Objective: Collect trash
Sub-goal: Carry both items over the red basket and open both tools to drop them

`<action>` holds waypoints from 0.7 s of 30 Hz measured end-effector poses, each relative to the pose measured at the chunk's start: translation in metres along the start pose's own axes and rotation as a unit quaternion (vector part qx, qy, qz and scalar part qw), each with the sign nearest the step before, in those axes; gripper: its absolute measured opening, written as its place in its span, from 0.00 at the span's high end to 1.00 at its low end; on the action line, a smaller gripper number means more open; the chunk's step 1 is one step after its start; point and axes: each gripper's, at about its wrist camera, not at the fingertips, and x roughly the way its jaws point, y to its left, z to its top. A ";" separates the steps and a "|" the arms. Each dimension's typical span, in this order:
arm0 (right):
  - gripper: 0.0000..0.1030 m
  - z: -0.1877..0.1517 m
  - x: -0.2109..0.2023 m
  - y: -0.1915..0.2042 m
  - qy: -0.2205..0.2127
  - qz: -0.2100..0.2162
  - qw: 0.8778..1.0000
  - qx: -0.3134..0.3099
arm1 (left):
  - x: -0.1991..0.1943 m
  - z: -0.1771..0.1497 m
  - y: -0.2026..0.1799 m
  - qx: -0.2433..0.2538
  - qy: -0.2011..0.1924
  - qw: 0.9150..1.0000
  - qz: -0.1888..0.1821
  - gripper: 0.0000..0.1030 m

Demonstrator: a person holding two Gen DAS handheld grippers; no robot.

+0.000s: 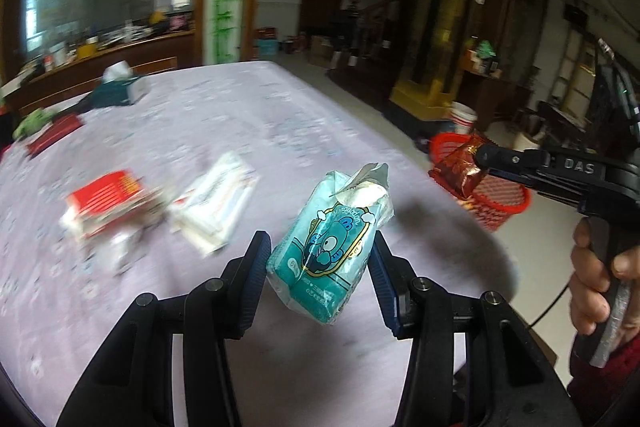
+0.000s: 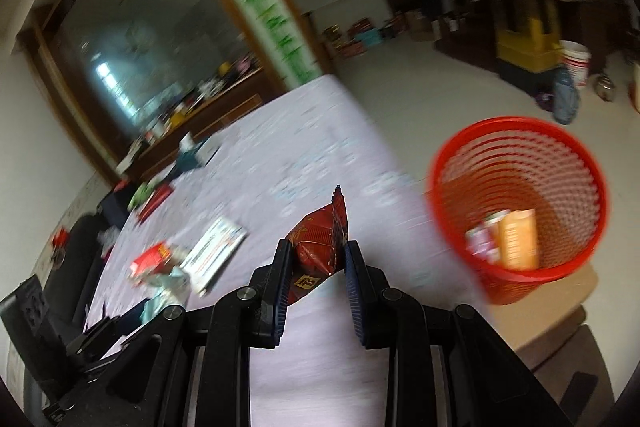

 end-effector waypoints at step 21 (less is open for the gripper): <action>0.71 0.074 -0.036 -0.141 -0.061 -0.133 0.986 0.076 | 0.137 0.098 -0.175 0.052 0.048 0.986 -0.152 0.43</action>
